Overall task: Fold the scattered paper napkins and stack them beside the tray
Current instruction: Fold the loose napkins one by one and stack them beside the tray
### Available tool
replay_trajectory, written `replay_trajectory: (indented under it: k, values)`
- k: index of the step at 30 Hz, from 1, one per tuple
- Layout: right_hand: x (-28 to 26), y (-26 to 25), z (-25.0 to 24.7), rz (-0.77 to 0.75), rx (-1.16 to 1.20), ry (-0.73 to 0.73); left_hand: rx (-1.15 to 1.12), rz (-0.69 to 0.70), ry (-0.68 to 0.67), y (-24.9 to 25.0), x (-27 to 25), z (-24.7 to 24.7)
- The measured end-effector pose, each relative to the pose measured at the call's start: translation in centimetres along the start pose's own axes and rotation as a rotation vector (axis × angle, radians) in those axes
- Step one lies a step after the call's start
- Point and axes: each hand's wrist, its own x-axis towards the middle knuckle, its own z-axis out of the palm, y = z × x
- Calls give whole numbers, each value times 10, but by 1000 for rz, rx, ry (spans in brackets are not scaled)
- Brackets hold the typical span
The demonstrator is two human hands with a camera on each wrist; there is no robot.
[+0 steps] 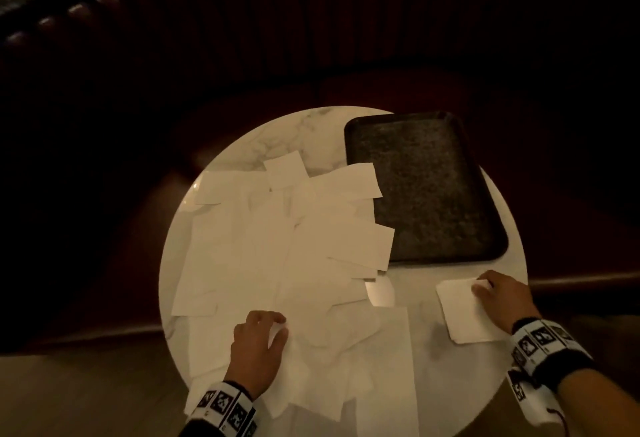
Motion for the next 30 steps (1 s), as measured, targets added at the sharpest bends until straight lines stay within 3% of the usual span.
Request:
replay_trajectory:
  k: [2,6,9,13,15,19,30]
  values:
    - [-2,-6,10,27,-38,71,151,-62,-42,-6,3,6]
    - [-22,-47,16,16,-274,203,213,-84,-115,-5,5,15]
    - [-25,-102,33,-69,-53,95,211,-105,-135,-3,5,19]
    - [-16,-161,48,167,462,-21,209,-91,-122,-3,4,18]
    - [-12,-176,52,244,566,-28,214,-83,-132,-5,5,18]
    - [-4,-183,60,323,587,-51,214,-54,-148,-9,5,16]
    - [-1,-199,59,335,503,-16,220,21,-169,-18,2,11]
